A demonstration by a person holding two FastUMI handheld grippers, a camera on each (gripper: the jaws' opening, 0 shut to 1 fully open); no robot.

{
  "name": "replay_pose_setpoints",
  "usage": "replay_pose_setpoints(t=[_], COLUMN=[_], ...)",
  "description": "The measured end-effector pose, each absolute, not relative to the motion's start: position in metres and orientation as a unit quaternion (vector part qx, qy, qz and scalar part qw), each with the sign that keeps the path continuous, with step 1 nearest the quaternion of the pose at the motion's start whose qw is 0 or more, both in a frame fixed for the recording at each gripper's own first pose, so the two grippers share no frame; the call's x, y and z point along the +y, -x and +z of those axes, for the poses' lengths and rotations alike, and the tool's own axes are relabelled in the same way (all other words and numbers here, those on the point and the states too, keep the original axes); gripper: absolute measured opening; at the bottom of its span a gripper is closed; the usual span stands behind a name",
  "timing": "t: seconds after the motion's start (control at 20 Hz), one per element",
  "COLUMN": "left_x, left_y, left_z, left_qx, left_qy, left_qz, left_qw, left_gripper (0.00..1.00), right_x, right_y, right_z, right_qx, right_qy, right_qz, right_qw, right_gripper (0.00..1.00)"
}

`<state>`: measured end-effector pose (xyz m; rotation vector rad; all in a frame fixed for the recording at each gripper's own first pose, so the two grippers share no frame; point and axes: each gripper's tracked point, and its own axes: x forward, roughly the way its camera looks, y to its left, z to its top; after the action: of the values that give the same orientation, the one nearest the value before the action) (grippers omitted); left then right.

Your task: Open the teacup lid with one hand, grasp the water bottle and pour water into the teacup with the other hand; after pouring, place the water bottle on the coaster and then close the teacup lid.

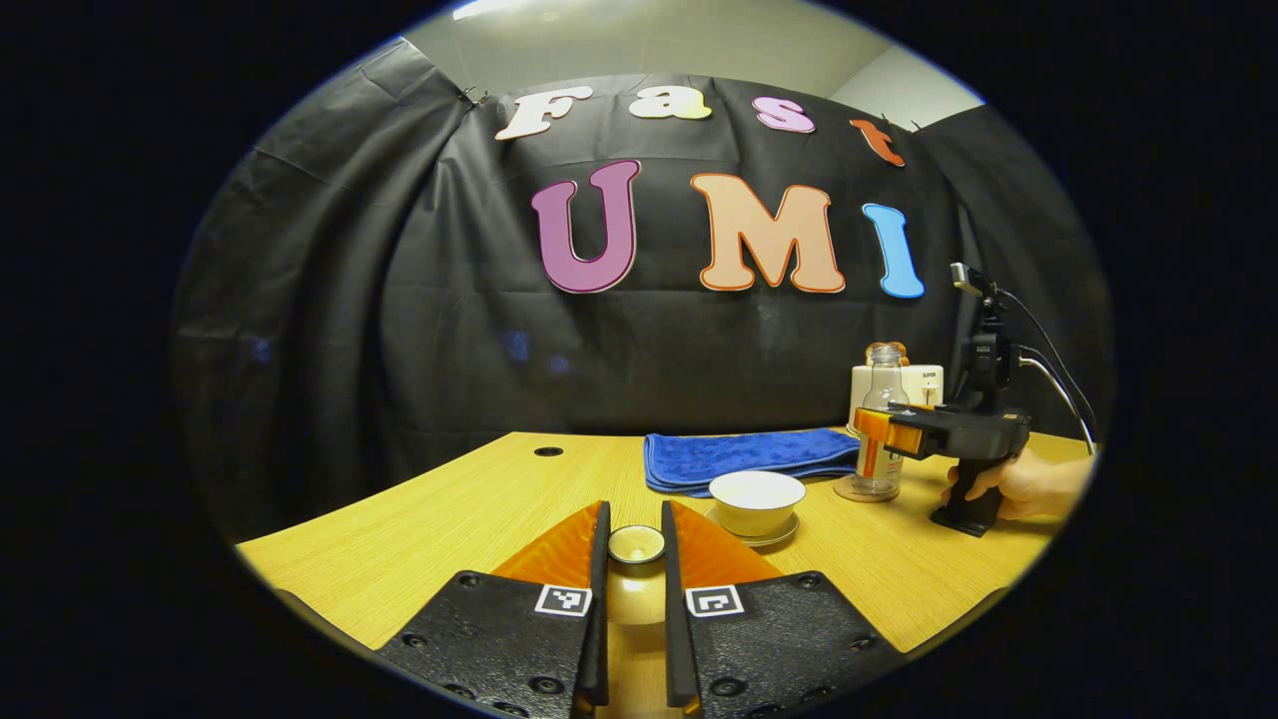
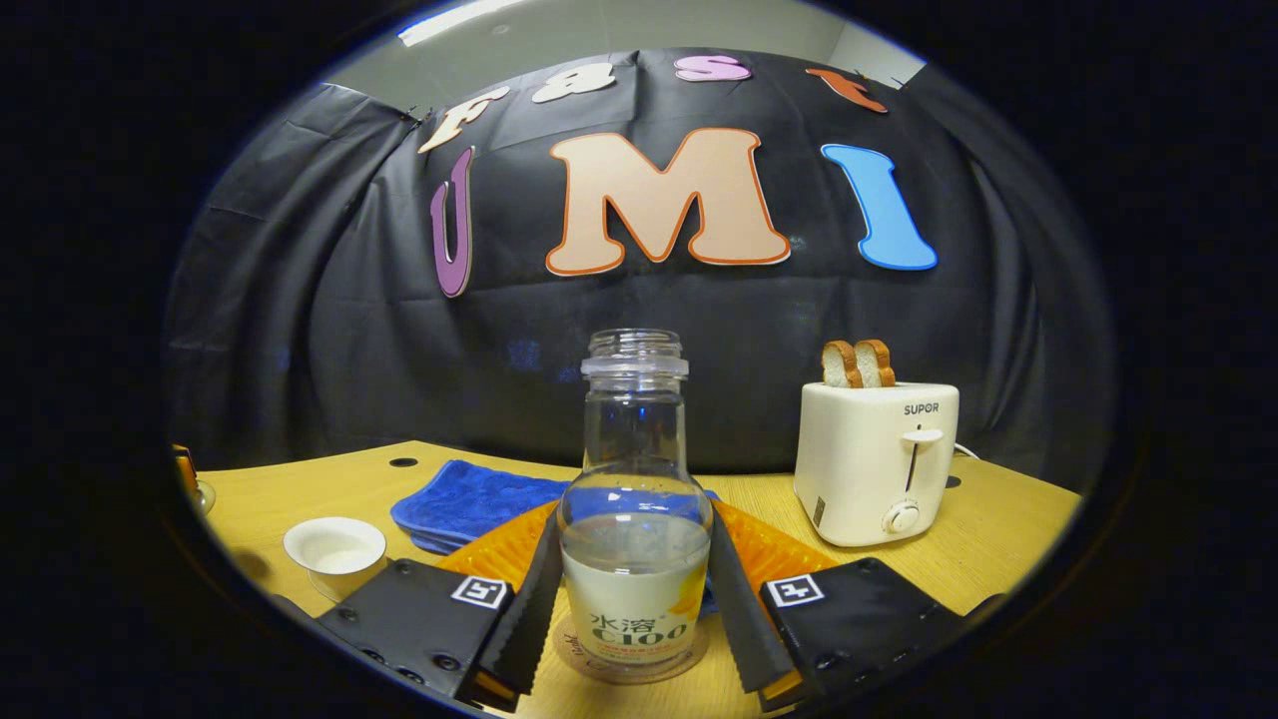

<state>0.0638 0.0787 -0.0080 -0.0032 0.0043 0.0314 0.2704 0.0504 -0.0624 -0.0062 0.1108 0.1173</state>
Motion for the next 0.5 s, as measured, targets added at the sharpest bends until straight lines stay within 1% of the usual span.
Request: replay_pose_setpoints(t=[0.45,0.5], left_x=[0.0788,0.0789], left_y=[-0.0634,-0.0633], left_z=[-0.0081,-0.0083], left_qx=[0.003,0.003], left_qy=[0.002,0.002], left_qz=[0.015,0.015], left_qw=[1.000,1.000], left_gripper=[0.20,0.20], right_x=[0.0545,0.0539], right_y=[-0.2747,-0.2736], right_z=[-0.0647,-0.0656], right_qx=[0.060,0.061], right_qy=[0.005,0.005], right_qz=[0.058,0.057], right_qw=[0.997,0.996], right_gripper=[0.77,0.79])
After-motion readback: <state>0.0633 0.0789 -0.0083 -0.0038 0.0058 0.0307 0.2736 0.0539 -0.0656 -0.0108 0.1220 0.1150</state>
